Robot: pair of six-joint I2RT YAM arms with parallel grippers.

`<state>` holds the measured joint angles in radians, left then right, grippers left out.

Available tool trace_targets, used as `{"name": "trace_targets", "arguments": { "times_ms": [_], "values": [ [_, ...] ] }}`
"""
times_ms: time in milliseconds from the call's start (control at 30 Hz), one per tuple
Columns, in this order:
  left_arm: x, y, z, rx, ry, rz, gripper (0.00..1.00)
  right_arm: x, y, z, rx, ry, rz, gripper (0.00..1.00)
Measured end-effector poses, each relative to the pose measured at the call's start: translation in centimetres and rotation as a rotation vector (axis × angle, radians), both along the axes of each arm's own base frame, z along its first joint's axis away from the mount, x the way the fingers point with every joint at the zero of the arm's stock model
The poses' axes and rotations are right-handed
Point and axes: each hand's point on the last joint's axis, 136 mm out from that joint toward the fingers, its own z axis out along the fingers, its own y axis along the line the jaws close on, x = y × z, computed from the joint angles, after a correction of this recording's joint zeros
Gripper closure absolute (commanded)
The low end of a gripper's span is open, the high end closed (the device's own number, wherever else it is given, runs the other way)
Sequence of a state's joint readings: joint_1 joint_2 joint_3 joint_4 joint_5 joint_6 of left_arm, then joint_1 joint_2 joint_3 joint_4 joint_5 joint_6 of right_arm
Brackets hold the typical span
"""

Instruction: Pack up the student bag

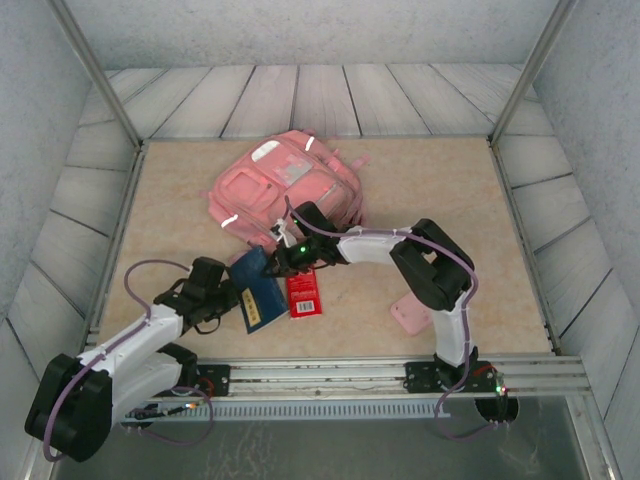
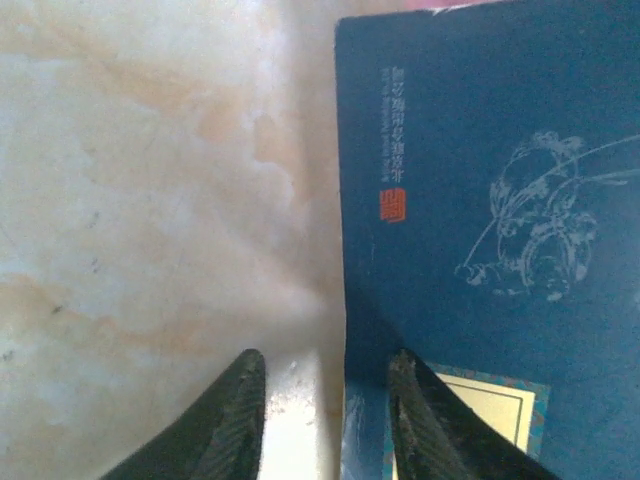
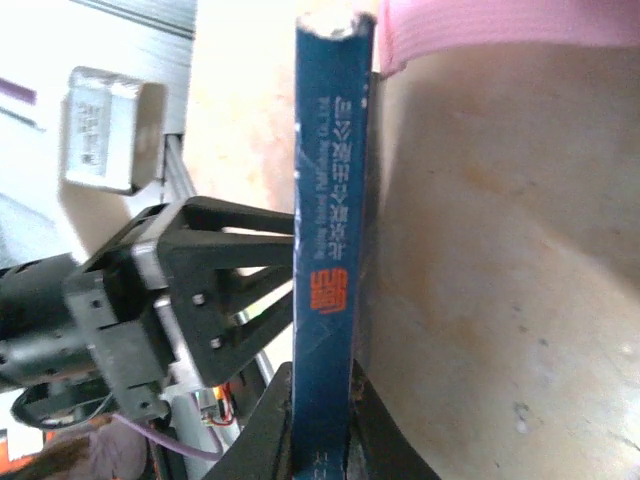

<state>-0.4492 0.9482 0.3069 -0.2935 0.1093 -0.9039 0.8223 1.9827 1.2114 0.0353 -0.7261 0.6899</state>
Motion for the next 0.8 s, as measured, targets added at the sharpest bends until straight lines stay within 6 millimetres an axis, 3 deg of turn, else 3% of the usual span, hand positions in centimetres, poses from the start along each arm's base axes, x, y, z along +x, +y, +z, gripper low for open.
{"name": "trace_targets", "arguments": {
  "times_ms": [133,300,400,500,600,800],
  "values": [
    [1.0,-1.0,2.5,-0.015,-0.047,-0.064,0.44,-0.1,-1.7,-0.2,-0.057,-0.052,0.035,1.0],
    [4.8,-3.4,10.8,-0.054,-0.268,-0.176,0.23,1.6,-5.3,1.9,-0.082,-0.14,0.05,1.0],
    [5.9,-5.2,15.9,-0.069,-0.41,-0.317,0.21,3.3,-8.2,4.0,-0.067,-0.202,0.046,1.0],
    [6.0,-7.2,19.5,-0.087,-0.503,-0.493,0.21,3.9,-10.7,5.9,-0.048,-0.271,0.073,1.0],
    [5.7,-9.2,22.4,-0.099,-0.584,-0.684,0.2,2.5,-11.6,7.8,-0.016,-0.334,0.159,1.0],
    [4.6,-11.7,25.6,-0.083,-0.681,-1.037,0.21,-1.2,-11.8,10.8,0.09,-0.446,0.311,1.0]
  ]
}}
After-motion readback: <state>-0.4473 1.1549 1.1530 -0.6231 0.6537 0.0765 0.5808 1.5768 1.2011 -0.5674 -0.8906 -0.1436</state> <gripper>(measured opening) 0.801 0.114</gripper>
